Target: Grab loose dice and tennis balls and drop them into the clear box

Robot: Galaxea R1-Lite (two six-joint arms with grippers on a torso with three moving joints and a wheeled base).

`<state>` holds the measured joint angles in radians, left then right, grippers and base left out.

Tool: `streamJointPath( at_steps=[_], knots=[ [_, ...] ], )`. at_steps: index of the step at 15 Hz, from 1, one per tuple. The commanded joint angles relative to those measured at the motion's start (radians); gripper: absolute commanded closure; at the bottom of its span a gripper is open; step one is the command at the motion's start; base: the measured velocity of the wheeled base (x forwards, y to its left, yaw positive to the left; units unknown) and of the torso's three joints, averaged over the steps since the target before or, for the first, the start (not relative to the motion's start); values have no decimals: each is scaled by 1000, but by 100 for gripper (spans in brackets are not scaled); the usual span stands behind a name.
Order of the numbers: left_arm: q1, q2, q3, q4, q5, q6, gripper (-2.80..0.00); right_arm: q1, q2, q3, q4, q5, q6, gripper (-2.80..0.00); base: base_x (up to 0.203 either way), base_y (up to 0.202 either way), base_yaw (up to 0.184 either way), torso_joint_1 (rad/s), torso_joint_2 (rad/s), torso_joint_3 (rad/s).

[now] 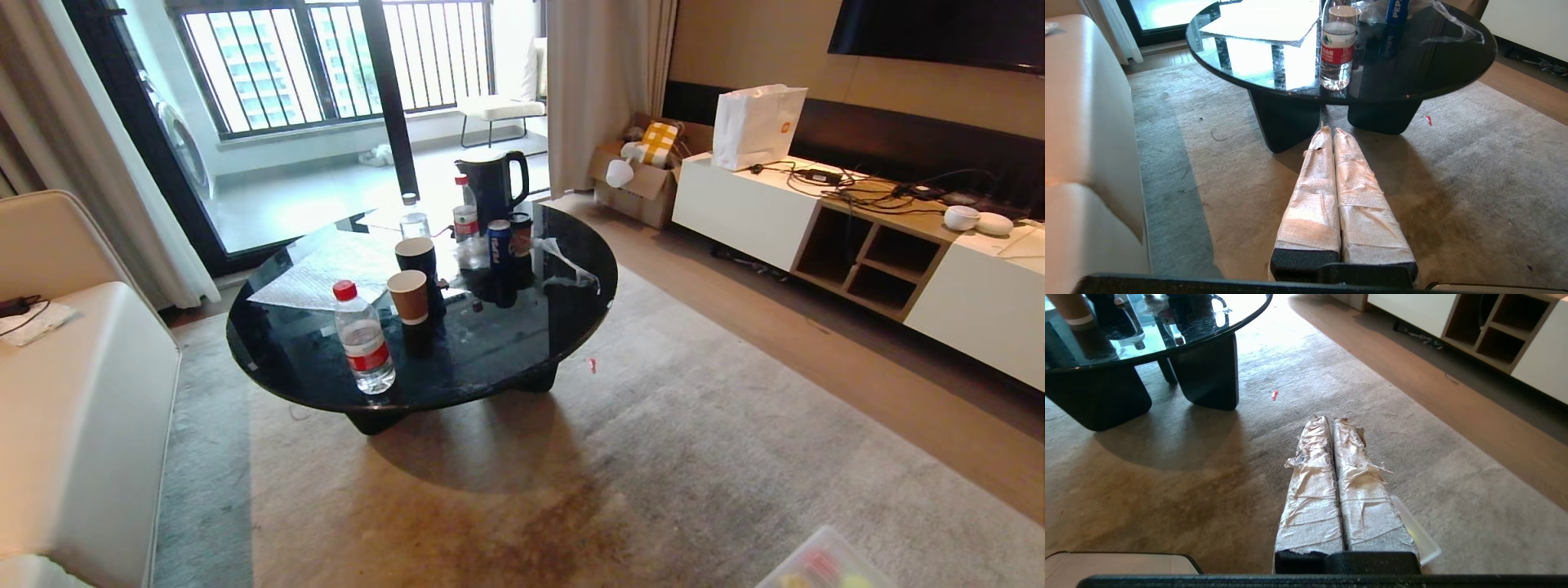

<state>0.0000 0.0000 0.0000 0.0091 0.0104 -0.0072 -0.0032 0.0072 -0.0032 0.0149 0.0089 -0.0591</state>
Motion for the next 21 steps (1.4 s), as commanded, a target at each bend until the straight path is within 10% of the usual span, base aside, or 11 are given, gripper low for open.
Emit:
streamJointPath(
  at_steps=[1,21],
  knots=[
    [0,2,0,0,0,0,0,0,2,0,-1,0,-1,0,182,0,-2,-2,2,-2],
    [0,0,2,0,0,-2,0,0,2,2,-1,0,-1,0,56,0,0,1,1,0]
  ],
)
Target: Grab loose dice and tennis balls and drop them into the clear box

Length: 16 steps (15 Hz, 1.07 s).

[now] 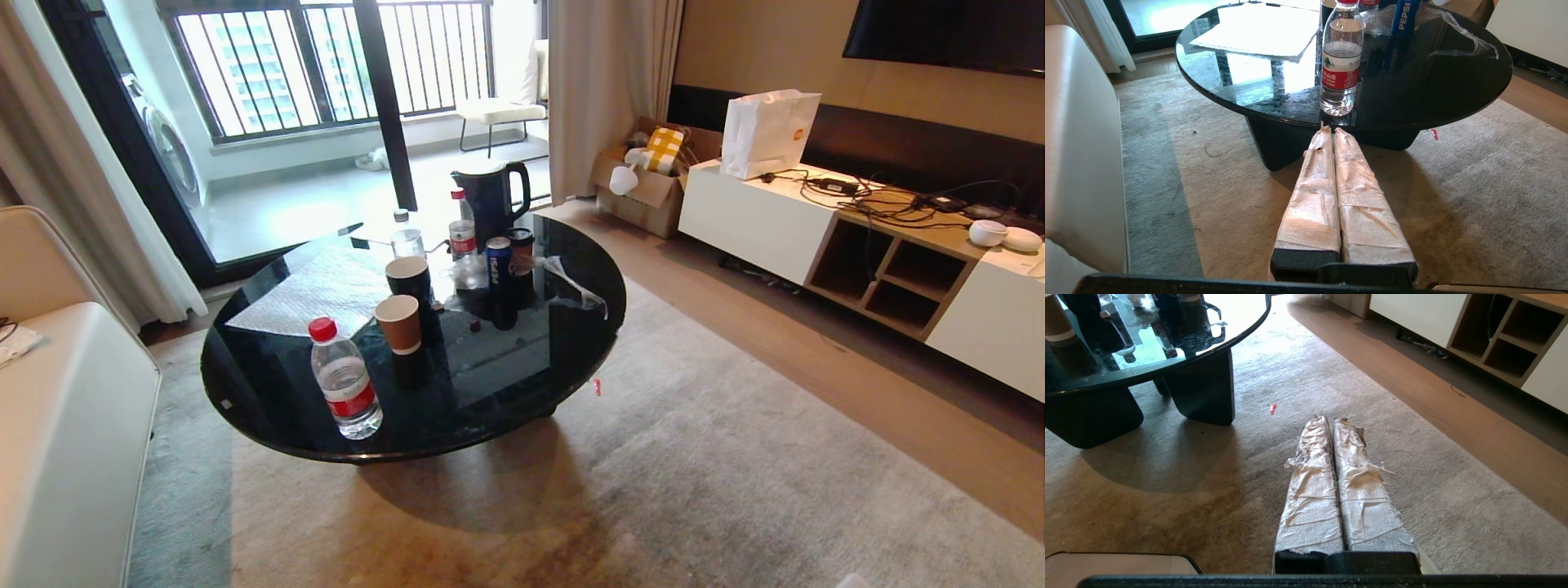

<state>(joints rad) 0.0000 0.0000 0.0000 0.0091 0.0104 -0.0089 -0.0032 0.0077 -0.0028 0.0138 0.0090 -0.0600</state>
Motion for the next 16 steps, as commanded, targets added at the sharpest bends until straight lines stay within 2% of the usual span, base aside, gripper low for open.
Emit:
streamJointPath(
  at_steps=[1,7,16],
  knots=[
    [0,0,2,0,0,0,0,0,2,1,0,0,0,0,0,0,0,0,0,0],
    [0,0,0,0,0,0,0,0,2,-2,3,-6,19,0,-1,0,16,1,0,1],
    [0,0,2,0,0,0,0,0,2,-2,2,-6,17,0,-1,-8,162,2,2,3]
  ],
)
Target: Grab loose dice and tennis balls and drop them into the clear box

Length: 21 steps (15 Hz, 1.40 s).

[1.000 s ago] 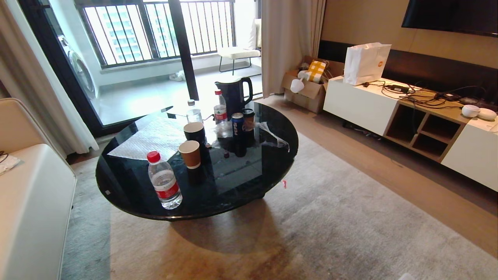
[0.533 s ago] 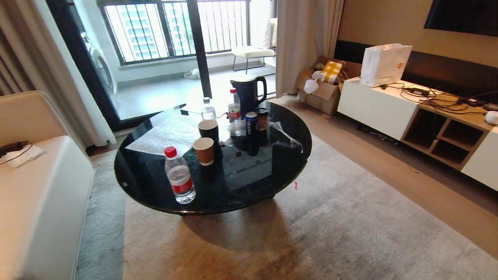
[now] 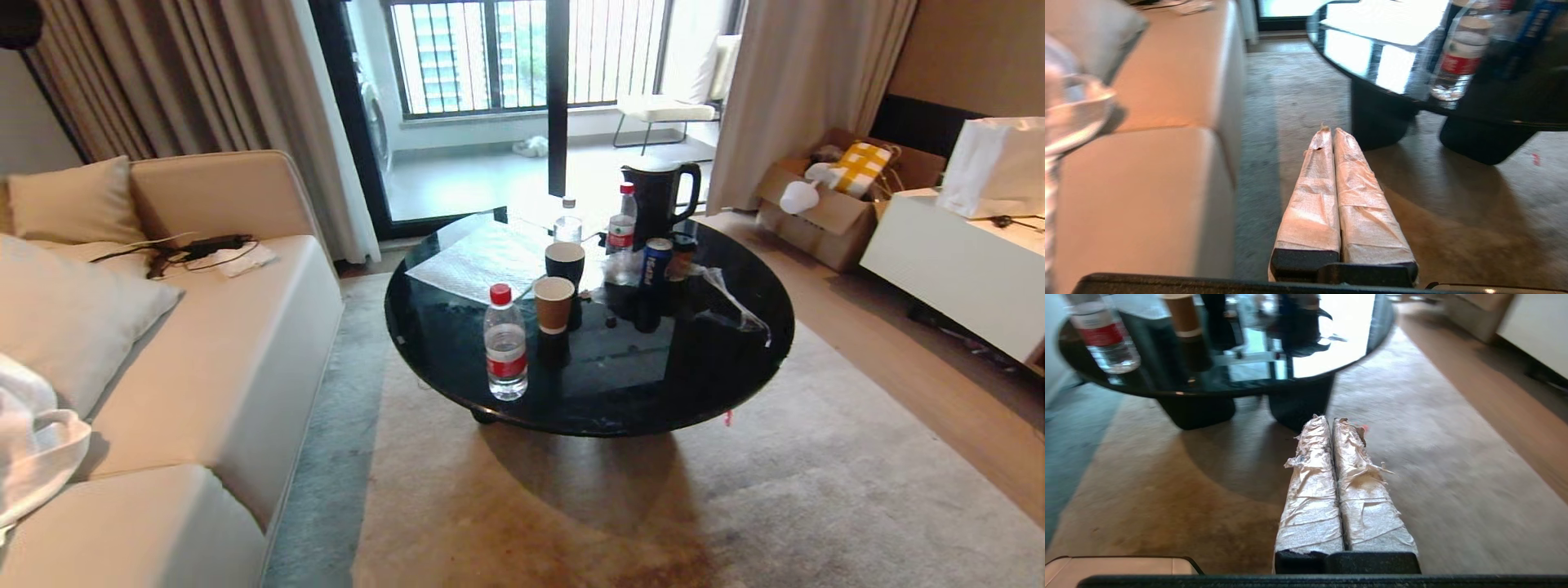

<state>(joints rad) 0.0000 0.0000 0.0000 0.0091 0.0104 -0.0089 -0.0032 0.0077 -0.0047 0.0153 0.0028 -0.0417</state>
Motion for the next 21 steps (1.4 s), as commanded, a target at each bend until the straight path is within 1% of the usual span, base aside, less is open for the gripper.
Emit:
streamJointPath(
  at_steps=[1,8,21],
  knots=[
    [0,2,0,0,0,0,0,0,2,0,0,0,-1,0,-1,-9,163,5,5,2],
    [0,0,0,0,0,1,0,0,2,2,-2,2,-1,0,-1,-7,152,1,1,3],
    [0,2,0,0,0,1,0,0,0,5,-5,3,-6,0,0,0,0,0,0,0]
  ],
)
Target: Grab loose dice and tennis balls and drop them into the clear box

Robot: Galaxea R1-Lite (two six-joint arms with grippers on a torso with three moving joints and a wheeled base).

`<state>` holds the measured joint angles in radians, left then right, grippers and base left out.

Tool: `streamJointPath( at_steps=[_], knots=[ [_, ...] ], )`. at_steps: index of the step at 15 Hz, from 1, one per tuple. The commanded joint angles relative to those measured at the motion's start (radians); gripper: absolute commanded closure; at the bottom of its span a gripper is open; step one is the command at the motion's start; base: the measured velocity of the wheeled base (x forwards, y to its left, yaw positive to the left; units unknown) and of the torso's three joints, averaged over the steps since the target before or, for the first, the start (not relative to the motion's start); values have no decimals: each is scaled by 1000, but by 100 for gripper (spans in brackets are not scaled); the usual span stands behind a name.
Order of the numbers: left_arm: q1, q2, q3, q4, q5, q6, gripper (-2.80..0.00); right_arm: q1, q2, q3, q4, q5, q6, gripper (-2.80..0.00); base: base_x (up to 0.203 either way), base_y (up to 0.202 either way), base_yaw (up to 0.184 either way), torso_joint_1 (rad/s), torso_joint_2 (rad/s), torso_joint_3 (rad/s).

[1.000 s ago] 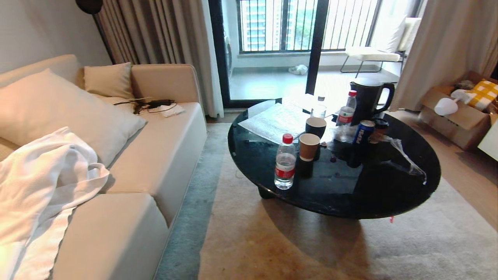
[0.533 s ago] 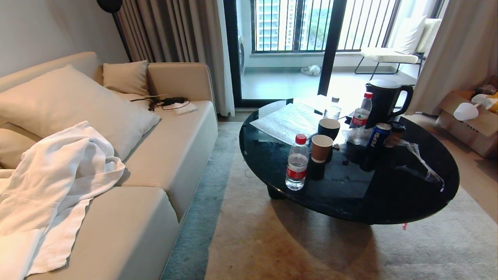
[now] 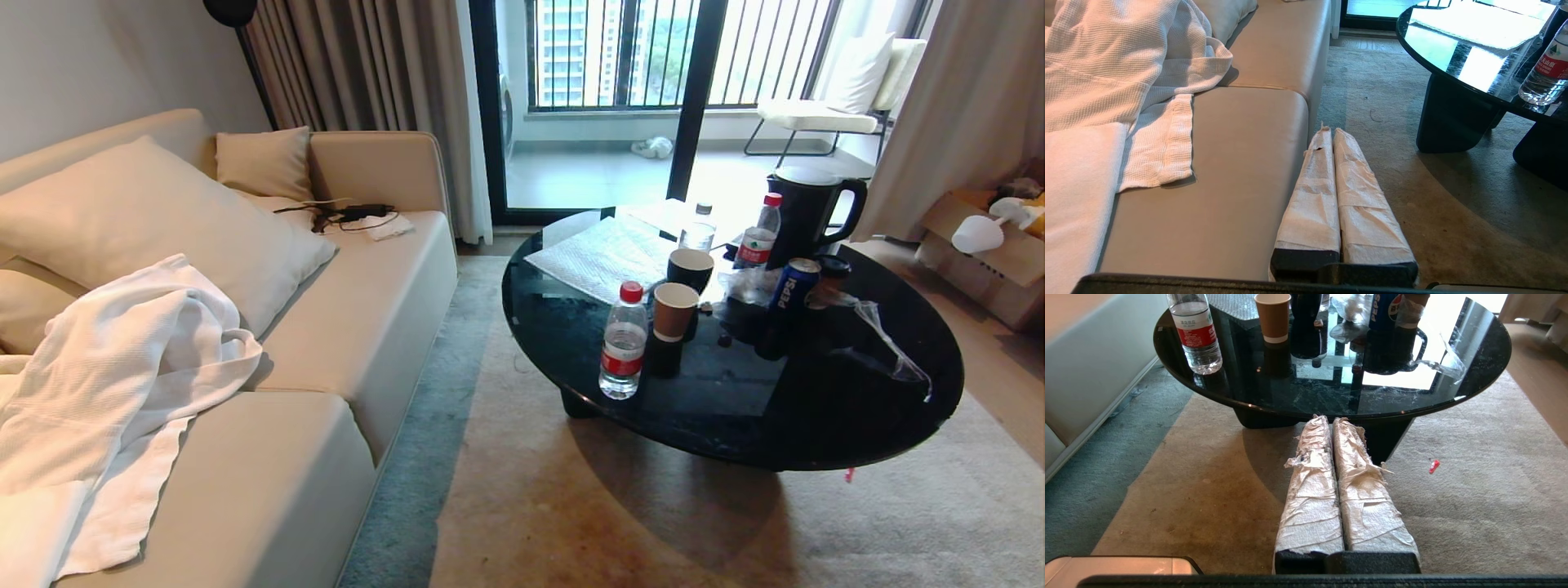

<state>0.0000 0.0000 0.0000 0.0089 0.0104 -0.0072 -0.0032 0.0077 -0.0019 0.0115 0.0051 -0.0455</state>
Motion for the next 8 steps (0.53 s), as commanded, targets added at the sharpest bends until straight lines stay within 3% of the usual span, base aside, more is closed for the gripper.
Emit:
streamJointPath(
  at_steps=[1,8],
  knots=[
    [0,0,0,0,0,0,0,0,0,2,-1,1,1,0,0,0,0,0,0,0],
    [0,2,0,0,0,0,0,0,2,0,-1,-2,3,0,0,0,0,0,0,0]
  ],
)
